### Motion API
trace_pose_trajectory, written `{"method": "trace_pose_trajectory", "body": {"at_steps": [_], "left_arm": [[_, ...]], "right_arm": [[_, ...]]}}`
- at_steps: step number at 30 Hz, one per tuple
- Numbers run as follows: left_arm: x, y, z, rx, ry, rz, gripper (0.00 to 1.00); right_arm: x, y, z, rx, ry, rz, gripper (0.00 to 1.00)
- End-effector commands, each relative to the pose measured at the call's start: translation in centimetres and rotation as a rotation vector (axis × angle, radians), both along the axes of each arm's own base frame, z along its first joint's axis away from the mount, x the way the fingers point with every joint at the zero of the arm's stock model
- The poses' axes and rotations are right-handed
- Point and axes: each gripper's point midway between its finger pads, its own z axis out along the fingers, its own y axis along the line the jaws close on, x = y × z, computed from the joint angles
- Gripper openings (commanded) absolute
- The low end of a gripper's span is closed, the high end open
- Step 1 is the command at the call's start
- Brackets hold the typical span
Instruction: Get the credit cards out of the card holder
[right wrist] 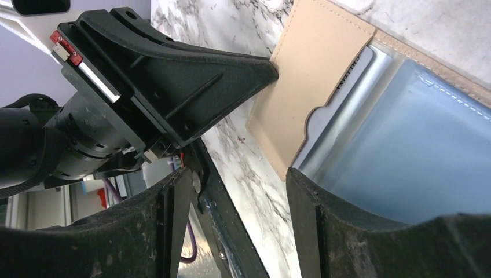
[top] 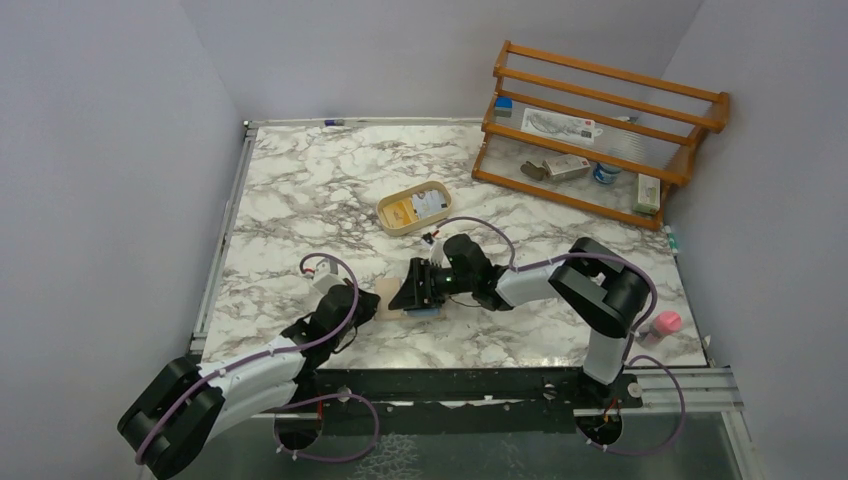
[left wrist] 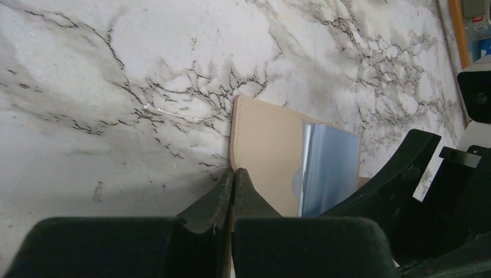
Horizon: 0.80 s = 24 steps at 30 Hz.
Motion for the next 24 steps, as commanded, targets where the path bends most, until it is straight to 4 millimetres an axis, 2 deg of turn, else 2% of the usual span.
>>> {"method": "trace_pose_trajectory", "body": {"at_steps": [1, 6, 8, 11, 18, 24], "left_arm": [[-2.0, 1.7, -3.2, 0.07, 0.09, 0.004, 0.0], [-1.9, 1.6, -3.1, 0.064, 0.089, 0.005, 0.0], [-2.5, 2.1, -3.9, 0.076, 0.105, 0.004, 0.0], [-2.6, 2.1, -4.0, 0.075, 0.103, 0.002, 0.0], [-2.7, 2.1, -4.0, 0.072, 0.105, -0.001, 0.0], [-2.8, 2.1, -3.9, 0.059, 0.102, 0.003, 0.0]], "right_arm": [[0.3, 1.0, 0.7, 0.054, -0.008, 0.012, 0.66], [0.4, 0.7, -0.2, 0.027, -0.007, -0.007, 0.65], [0.7, 0.4, -0.4, 0.003, -0.02, -0.022, 0.65], [1.2, 0.1, -0.8, -0.028, -0.031, -0.053, 0.65], [2.0, -0.4, -3.0, -0.093, -0.045, -0.072, 0.65], [2.0, 0.3, -3.7, -0.081, -0.022, -0.055, 0.65]]}}
